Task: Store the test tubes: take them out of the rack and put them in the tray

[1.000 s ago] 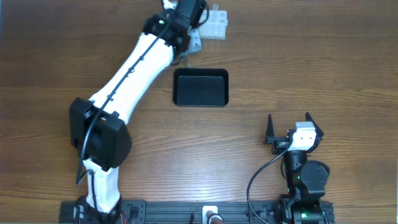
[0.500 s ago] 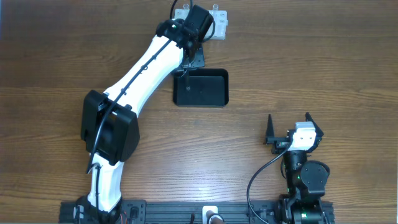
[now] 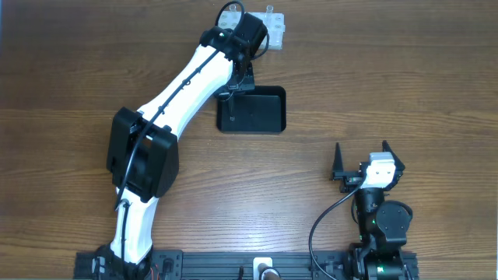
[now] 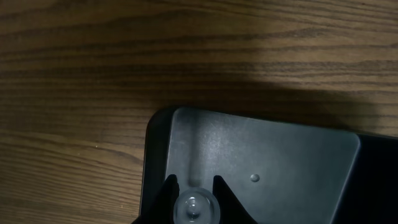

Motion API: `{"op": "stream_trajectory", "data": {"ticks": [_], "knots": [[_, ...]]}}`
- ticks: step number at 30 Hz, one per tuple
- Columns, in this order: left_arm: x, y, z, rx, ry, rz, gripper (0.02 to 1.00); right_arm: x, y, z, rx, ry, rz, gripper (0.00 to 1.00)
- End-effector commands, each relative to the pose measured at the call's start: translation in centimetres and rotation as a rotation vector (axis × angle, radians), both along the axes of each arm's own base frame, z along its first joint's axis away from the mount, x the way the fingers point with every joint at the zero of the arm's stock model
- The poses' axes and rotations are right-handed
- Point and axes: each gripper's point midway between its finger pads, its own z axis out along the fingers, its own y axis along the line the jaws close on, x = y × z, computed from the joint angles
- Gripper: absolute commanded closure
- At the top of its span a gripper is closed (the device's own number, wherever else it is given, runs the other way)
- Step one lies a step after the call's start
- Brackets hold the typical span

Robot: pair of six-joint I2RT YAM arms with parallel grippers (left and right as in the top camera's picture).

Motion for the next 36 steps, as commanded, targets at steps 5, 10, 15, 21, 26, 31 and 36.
{"op": "stream_trajectory", "data": {"ticks": [5,10,15,21,26,31,36], "knots": [[0.1,0.6,-3.0,0.072,0.043,-0.036,0.974,0.0,0.0,-0.2,-0.001,0.004,0.001,0.009],[0.3,0.8,-3.0,0.084,0.034,-0.033,0.976,0.0,0.0,-0.2,-0.001,0.003,0.001,0.009],[0.4,0.8,-2.9,0.087,0.031,-0.033,0.974,0.0,0.0,-0.2,-0.001,0.004,0.001,0.009],[0.4,0.9,-3.5,0.096,0.039,-0.032,0.956,0.0,0.0,-0.2,-0.001,0.003,0.001,0.007],[0.5,0.8,-4.1,0.096,0.039,-0.033,0.939,0.0,0.0,-0.2,-0.001,0.003,0.001,0.007],[0.8,0.6,-4.3,0.092,0.032,-0.032,0.84,0.0,0.0,-0.2,-0.001,0.003,0.001,0.009],[0.8,0.6,-4.3,0.091,0.033,-0.032,0.807,0.0,0.0,-0.2,-0.001,0.003,0.001,0.007]]}}
